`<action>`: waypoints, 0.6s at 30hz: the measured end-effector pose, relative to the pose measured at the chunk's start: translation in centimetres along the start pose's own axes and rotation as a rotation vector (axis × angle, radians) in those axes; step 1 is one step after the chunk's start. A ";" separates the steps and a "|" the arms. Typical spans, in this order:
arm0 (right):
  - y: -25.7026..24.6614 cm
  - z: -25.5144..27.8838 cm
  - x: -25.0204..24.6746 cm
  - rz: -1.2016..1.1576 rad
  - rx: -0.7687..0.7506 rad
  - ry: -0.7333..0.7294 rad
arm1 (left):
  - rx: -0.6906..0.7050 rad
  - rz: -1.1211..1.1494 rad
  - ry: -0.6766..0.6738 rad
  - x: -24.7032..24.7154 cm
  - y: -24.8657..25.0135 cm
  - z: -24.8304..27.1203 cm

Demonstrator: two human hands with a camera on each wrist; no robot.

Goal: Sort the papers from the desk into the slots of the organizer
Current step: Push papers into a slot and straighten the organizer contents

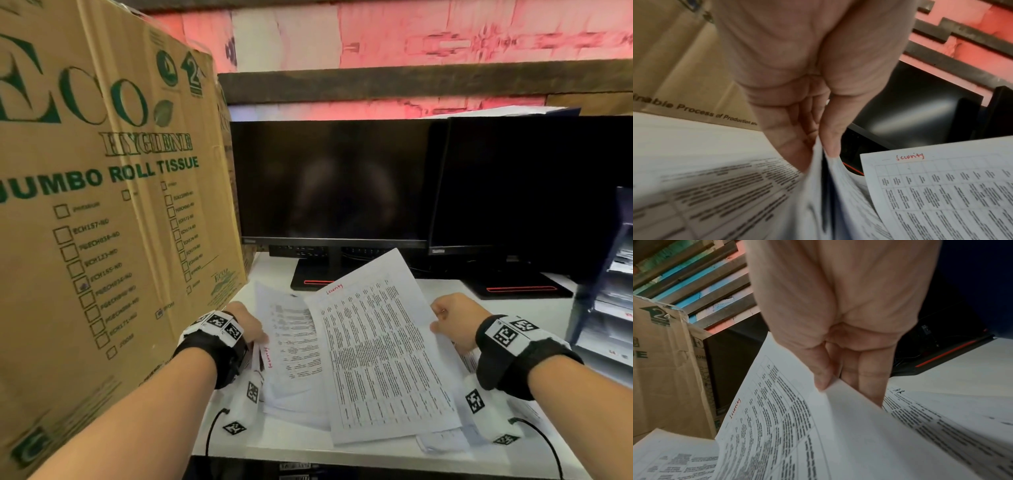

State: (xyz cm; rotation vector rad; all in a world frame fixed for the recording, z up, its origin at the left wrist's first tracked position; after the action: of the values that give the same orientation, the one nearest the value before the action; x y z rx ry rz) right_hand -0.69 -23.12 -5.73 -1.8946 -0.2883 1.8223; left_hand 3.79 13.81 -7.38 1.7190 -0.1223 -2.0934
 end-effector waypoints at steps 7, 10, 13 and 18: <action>0.0 0.0 0.3 -0.011 0.015 0.012 | 0.131 0.177 0.124 -0.2 1.0 -0.5; 0.2 0.1 0.4 -0.034 0.015 0.032 | 0.146 0.161 0.068 0.3 0.6 -0.9; 0.5 0.1 0.5 -0.064 0.011 0.018 | 0.159 0.061 -0.014 1.1 0.5 -1.0; 0.9 -0.1 0.4 -0.104 0.001 0.022 | 0.179 -0.015 0.046 1.0 1.1 -1.2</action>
State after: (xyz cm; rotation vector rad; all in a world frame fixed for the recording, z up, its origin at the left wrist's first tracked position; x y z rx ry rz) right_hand -0.68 -23.76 -6.48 -1.8624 -0.3709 1.7317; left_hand 5.07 12.67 -8.18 1.8746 -0.2917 -2.1075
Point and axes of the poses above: each hand's wrist, its own z-axis away from the middle knuckle, its own x-axis out of the palm, y = z × x, the point moved 4 cm from there along -z, towards the middle knuckle, and after that the axes turned 1 degree about y, right-handed, at the moved point
